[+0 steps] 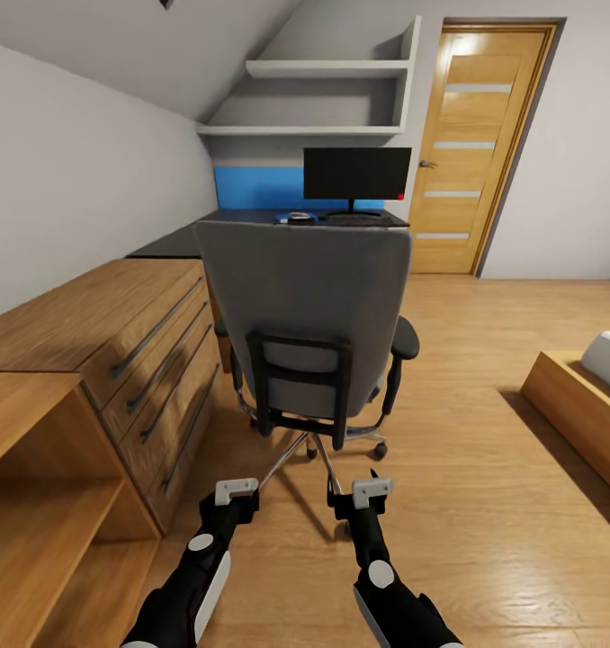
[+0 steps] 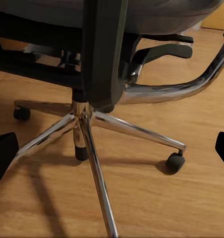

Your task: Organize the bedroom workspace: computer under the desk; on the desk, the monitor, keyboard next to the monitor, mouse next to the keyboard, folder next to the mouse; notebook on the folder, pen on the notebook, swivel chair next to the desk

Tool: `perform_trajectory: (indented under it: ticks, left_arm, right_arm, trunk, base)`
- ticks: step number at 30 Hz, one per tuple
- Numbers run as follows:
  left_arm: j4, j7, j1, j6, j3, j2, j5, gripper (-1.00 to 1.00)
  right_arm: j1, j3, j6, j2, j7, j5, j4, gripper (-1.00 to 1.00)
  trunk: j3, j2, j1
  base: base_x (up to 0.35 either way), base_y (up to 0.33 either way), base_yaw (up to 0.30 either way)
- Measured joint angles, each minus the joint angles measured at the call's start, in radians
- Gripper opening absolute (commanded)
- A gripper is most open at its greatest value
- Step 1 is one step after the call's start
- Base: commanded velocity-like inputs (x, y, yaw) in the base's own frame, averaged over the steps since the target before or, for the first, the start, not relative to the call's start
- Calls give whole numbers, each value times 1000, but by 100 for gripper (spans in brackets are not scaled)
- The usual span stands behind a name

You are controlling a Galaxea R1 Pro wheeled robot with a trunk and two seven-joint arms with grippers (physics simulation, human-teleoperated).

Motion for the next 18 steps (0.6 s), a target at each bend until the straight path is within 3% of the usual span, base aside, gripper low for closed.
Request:
perform_trajectory:
  ticks: [18]
  left_arm:
    - [0,-7,0,0,4,5,1,100]
  right_arm:
    - [0,-1,-2,0,-1,0,1,100]
  trunk:
    - [-6,-14,8]
  base:
    - [21,0,0]
